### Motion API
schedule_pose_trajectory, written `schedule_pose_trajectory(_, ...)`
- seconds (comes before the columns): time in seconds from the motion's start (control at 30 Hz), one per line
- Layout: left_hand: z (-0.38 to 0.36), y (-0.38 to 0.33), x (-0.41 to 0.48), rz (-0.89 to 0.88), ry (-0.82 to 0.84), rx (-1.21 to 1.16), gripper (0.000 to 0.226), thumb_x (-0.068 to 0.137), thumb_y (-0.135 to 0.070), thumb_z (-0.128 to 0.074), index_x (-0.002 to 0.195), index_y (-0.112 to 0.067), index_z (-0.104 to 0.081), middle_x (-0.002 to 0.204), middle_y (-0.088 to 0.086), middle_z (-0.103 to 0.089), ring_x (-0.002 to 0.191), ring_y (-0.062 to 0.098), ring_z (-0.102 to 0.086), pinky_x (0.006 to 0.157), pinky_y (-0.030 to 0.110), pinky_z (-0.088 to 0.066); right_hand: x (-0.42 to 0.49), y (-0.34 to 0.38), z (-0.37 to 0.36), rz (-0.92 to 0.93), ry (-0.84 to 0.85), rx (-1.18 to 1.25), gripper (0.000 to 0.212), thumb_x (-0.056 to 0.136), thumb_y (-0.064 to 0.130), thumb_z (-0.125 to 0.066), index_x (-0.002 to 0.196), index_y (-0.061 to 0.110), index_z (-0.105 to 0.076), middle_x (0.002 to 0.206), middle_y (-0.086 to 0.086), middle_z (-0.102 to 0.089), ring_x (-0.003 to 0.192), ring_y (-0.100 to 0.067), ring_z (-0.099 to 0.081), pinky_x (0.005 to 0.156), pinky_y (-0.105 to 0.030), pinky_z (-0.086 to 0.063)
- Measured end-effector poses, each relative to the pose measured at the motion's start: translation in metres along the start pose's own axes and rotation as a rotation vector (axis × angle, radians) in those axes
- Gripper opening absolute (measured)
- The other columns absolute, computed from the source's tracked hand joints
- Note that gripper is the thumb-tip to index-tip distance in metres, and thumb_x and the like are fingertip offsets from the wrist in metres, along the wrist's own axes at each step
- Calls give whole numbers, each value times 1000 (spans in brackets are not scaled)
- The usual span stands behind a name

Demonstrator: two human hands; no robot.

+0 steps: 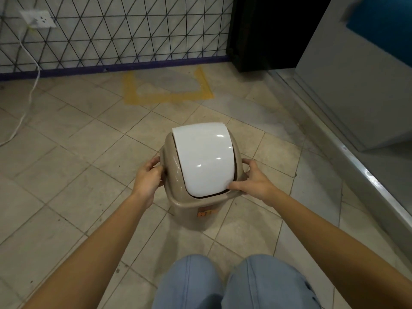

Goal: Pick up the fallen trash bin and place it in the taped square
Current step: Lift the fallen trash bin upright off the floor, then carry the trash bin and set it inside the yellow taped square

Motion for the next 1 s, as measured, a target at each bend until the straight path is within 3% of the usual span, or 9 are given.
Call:
schedule_pose_trajectory(0.17, 9, 5, 2, 18, -18, 62, 55, 83, -1, -44, 137, -15, -46, 83, 5, -66, 71, 17, -57, 64, 29, -48, -5, 2, -10, 54, 21, -15, 104, 56, 27, -86, 138, 32, -21, 92, 7, -52, 85, -11, -58, 78, -35, -55)
schedule_pose_trajectory(0.3, 11, 5, 6, 1, -18, 79, 57, 85, -1, -44, 140, -16, -42, 90, 8, -66, 76, 19, -58, 68, 30, -49, -3, 5, -10, 77, 16, 1, 106, 55, 28, -87, 139, 30, -21, 94, 12, -48, 85, -7, -55, 75, -29, -53)
schedule_pose_trajectory(0.4, 11, 4, 7, -30, -29, 87, 55, 87, -3, -44, 140, -16, -41, 93, 7, -65, 83, 21, -59, 76, 35, -52, -2, 7, -9, 100, 8, -37, 109, 53, 32, -88, 140, 28, -21, 111, 6, -50, 94, -9, -51, 73, -18, -46)
schedule_pose_trajectory(0.5, 13, 1, 0, -109, -65, 152, 49, 89, -9, -47, 138, -16, -44, 89, 4, -62, 87, 20, -59, 86, 37, -51, -5, 10, -8, 169, -29, -110, 120, 47, 35, -90, 142, 29, -17, 140, -2, -33, 123, -17, -38, 98, -31, -41)
schedule_pose_trajectory(0.57, 13, -4, -7, -177, -100, 230, 45, 90, -15, -49, 135, -20, -48, 100, 2, -62, 93, 16, -59, 79, 25, -47, -9, 15, -9, 240, -42, -160, 129, 43, 36, -91, 143, 33, -10, 146, 1, -22, 134, -19, -24, 109, -39, -29)
schedule_pose_trajectory(0.63, 13, -8, -17, -252, -133, 272, 41, 90, -18, -51, 132, -22, -51, 111, 0, -61, 91, 3, -57, 70, 12, -42, -13, 20, -11, 301, -68, -205, 133, 41, 36, -92, 143, 34, -7, 146, 4, -19, 136, -17, -17, 109, -35, -23)
schedule_pose_trajectory(0.77, 13, -12, -42, -408, -126, 219, 42, 91, -21, -56, 132, -20, -51, 119, 3, -60, 98, -2, -57, 71, -2, -40, -18, 29, -13, 379, -91, -233, 133, 39, 34, -92, 140, 41, -6, 143, 5, -21, 133, -14, -23, 107, -31, -27)
schedule_pose_trajectory(0.9, 1, -12, -60, -514, 34, 299, 76, 75, -25, -77, 141, -21, -38, 133, -6, -50, 115, -10, -49, 91, 7, -42, -16, 34, -17, 403, -92, -241, 136, 39, 33, -92, 141, 40, -2, 144, 6, -19, 135, -15, -22, 110, -33, -26)
schedule_pose_trajectory(1.0, -7, -6, -60, -514, 125, 430, 112, 58, -30, -88, 148, -23, -23, 143, -4, -35, 127, 1, -41, 104, 19, -37, -13, 37, -18, 407, -108, -246, 137, 40, 31, -92, 142, 37, -1, 145, 4, -19, 136, -16, -20, 108, -32, -24)
Point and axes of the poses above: each hand's wrist, its own x-axis towards the middle knuckle, its own z-axis out of the back of the hand, y = z × x, the point moved 7 cm from there along x, towards the middle knuckle
